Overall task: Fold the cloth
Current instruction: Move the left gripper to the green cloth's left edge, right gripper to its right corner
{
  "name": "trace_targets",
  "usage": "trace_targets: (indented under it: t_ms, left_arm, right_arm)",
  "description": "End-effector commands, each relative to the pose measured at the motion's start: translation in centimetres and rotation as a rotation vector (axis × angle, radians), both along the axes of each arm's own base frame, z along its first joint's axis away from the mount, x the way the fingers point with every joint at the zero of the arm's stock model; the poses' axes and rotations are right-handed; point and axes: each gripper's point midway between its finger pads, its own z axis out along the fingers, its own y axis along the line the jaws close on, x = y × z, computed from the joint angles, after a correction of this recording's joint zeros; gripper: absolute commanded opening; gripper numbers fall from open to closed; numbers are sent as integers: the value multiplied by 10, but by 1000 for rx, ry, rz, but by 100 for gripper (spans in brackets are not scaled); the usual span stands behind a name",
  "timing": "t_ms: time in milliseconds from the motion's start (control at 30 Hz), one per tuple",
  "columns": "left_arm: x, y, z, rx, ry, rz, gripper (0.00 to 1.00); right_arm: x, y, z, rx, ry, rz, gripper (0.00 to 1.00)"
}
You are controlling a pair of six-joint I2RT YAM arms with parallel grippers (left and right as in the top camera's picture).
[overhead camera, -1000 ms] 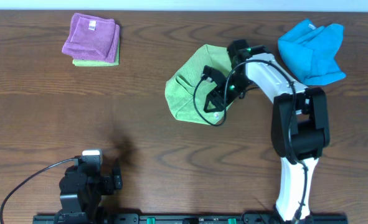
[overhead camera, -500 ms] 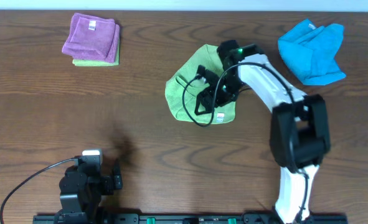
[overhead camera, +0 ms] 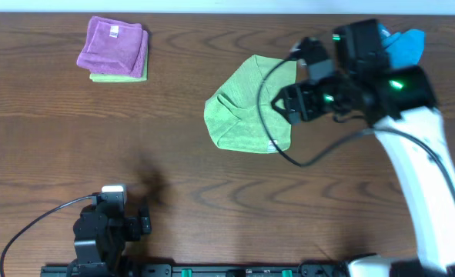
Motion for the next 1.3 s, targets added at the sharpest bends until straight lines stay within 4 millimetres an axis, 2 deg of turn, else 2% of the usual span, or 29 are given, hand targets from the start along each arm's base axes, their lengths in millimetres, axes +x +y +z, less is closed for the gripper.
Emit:
trace_targets:
  t_ms: [0,100,167,233,333,400,467,533,600,667,733,800,900,1000,1033,1100,1167,1233,1267]
  left_arm:
    - [-8,2,-14,4,58,8,95]
    - [-7,5,-13,17,50,23,95]
    - [9,2,7,-61,-53,61,95]
    - [27,-21,42,-303,-190,47,95]
    - [36,-52,89,-498,-327,-87,95]
    - [39,-56,121,-531,-430,-132,95]
    - [38,-56,145,-530,-495,-143,95]
    - [39,-55,153,-532,-484,-138,95]
    - [41,-64,161,-558,-452,-179,95]
    - [46,-74,179,-583,-422,-238,95]
    - [58,-80,207,-567,-400,-292,95]
    - [73,-82,220,-533,-340,-309,95]
    - [96,-84,210,-578,-116,-266,95]
    - [102,-101,189,-698,163,-281,95]
    - [101,-108,182,-752,258,-292,95]
    - [106,-111,164,-796,383,-264,95]
    - [118,-101,134,-762,464,-171,95]
    - [126,-101,111,-830,575,-82,95]
    - [135,-109,110,-900,593,-95,95]
  right_arm:
    - [-6,-20,9,-18,-5,-59,80]
    - [-20,-34,11,-44,12,-73,80]
    - [-26,-47,9,-90,26,-109,83]
    - [-29,-55,6,-125,36,-130,85]
    - [-31,-62,5,-142,57,-187,89]
    - [-30,-62,7,-130,54,-206,93]
    - [-26,-61,8,-116,49,-228,95]
    - [-21,-62,10,-116,30,-249,97]
    - [-17,-65,12,-122,15,-272,99]
    - [-13,-66,13,-118,5,-285,99]
    - [-13,-66,13,-118,5,-284,99]
    - [-15,-67,12,-124,12,-288,99]
    - [-17,-84,7,-175,46,-410,99]
    - [-24,-128,0,-259,100,-761,99]
    - [-26,-134,-1,-250,111,-818,99]
    - [-20,-128,-2,-184,124,-824,99]
    - [-17,-121,-4,-138,136,-804,99]
    - [-18,-119,-14,-138,161,-796,99]
    - [-22,-117,-24,-141,194,-786,99]
